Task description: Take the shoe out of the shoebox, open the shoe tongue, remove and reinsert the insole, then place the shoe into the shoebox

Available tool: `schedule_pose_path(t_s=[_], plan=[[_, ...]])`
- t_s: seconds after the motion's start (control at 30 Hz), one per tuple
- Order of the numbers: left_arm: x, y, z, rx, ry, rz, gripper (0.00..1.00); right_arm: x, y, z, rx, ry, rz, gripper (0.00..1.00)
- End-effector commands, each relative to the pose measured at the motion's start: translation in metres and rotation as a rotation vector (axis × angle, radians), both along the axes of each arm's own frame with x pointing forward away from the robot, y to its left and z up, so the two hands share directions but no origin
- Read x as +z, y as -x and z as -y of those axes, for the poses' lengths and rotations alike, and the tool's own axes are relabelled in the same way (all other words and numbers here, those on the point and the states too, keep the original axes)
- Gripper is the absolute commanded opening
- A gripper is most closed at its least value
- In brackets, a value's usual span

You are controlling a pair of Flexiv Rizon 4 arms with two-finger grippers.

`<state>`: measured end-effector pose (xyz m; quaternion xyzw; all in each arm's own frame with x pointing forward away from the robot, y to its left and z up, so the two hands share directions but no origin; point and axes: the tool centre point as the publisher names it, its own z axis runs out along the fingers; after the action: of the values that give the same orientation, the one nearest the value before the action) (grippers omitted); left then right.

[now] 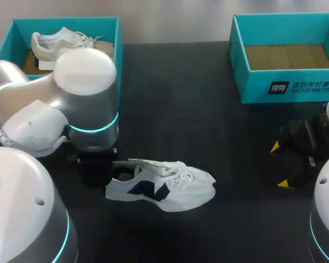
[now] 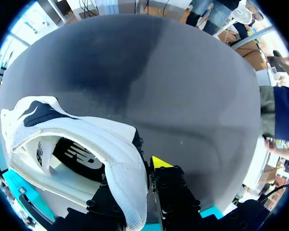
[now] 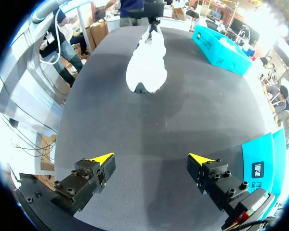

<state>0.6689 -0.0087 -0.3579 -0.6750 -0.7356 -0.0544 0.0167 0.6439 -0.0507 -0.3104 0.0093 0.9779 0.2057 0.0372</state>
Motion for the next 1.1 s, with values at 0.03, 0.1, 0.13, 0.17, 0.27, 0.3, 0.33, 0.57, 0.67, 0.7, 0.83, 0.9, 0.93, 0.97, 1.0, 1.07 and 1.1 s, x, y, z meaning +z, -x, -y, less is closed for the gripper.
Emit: schedule_pose_path(t_s=[0.03,0.1,0.13,0.17,0.27,0.3,0.33,0.57,0.67,0.7,0.83,0.9,0.93,0.97,1.0,1.07,1.1], plan=[[-0.008,-0.006,0.014,0.002,-0.026,-0.008,0.00,0.000,0.001,-0.001,-0.001,0.004,0.002,1.00],[-0.009,-0.006,0.015,0.004,-0.026,-0.007,0.00,0.000,0.001,-0.001,-0.001,0.004,0.002,1.00],[-0.009,-0.006,0.016,0.007,-0.027,-0.006,0.00,0.000,0.001,-0.001,-0.001,0.004,0.002,1.00],[-0.009,-0.006,0.016,0.011,-0.023,-0.011,0.00,0.000,0.001,-0.001,-0.001,0.004,0.002,1.00],[-0.011,-0.008,0.017,0.015,-0.019,-0.016,0.00,0.000,0.001,-0.001,-0.001,0.004,0.002,1.00],[-0.012,-0.008,0.018,0.016,-0.018,-0.017,0.00,0.000,0.001,-0.001,-0.001,0.004,0.002,1.00],[-0.013,-0.009,0.018,0.018,-0.019,-0.016,0.00,0.000,0.001,-0.001,-0.001,0.004,0.002,1.00],[-0.020,-0.009,0.018,0.038,-0.032,-0.020,0.00,0.000,0.001,-0.001,-0.001,0.004,0.002,1.00],[-0.023,-0.009,0.015,0.047,-0.035,-0.021,0.00,0.000,0.001,-0.001,-0.001,0.004,0.002,1.00],[-0.024,-0.009,0.015,0.048,-0.036,-0.021,0.00,0.000,0.001,-0.001,-0.001,0.004,0.002,1.00],[-0.029,-0.010,0.012,0.053,-0.039,-0.024,0.00,0.000,0.001,-0.001,-0.001,0.004,0.002,1.00],[-0.030,-0.009,0.011,0.046,-0.041,-0.024,0.00,0.000,0.001,-0.001,-0.001,0.004,0.002,1.00],[-0.030,-0.009,0.011,0.041,-0.041,-0.023,0.00,0.000,0.001,-0.001,-0.001,0.004,0.002,1.00],[-0.031,-0.009,0.010,0.041,-0.043,-0.022,0.00,0.000,0.001,-0.001,-0.001,0.004,0.002,1.00],[-0.031,-0.009,0.010,0.038,-0.044,-0.020,0.00,0.000,0.001,-0.001,-0.001,0.004,0.002,1.00],[-0.032,-0.009,0.009,0.036,-0.045,-0.018,0.00,0.000,0.001,-0.001,-0.001,0.004,0.002,1.00],[-0.032,-0.009,0.008,0.034,-0.044,-0.019,0.11,0.000,0.001,-0.001,-0.001,0.004,0.002,1.00]])
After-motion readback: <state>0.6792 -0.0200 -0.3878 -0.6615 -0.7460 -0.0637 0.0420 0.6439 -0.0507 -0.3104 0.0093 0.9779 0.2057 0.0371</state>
